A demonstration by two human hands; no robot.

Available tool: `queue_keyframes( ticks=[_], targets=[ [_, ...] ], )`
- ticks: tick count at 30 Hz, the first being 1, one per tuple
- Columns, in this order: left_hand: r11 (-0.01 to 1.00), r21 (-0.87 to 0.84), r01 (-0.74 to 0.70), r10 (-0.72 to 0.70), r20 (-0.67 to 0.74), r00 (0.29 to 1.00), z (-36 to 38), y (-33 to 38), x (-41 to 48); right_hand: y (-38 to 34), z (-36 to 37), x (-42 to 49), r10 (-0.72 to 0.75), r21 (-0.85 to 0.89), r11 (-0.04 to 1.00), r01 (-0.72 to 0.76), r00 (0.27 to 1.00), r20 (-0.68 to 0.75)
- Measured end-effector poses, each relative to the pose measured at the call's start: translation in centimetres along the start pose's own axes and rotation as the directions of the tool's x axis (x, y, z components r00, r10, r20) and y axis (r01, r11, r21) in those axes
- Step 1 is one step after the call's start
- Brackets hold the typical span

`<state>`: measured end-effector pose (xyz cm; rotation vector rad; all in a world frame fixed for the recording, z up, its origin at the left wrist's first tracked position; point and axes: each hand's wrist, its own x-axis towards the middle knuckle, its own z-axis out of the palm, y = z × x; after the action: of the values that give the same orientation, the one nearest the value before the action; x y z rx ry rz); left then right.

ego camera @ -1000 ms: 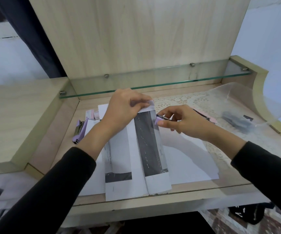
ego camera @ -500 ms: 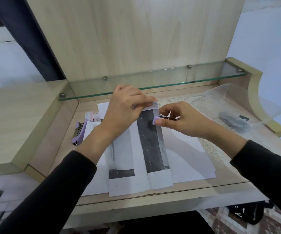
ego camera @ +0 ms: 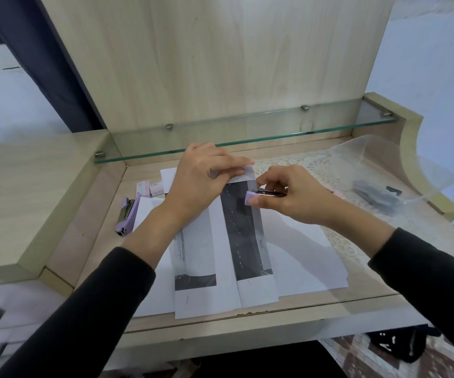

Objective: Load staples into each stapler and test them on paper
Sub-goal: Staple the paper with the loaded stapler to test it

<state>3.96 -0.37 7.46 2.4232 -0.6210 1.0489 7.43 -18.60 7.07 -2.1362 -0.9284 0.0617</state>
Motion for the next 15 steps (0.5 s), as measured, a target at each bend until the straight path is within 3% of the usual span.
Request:
queue_keyframes(
  ticks=[15],
  targets=[
    [1.000,0.007,0.024,-0.024,0.003,1.000,-0.02,-0.15,-0.38,-0.53,0.34,0.10,-0.042,-0.034,0.999,0.042,0.999,0.022]
  ],
)
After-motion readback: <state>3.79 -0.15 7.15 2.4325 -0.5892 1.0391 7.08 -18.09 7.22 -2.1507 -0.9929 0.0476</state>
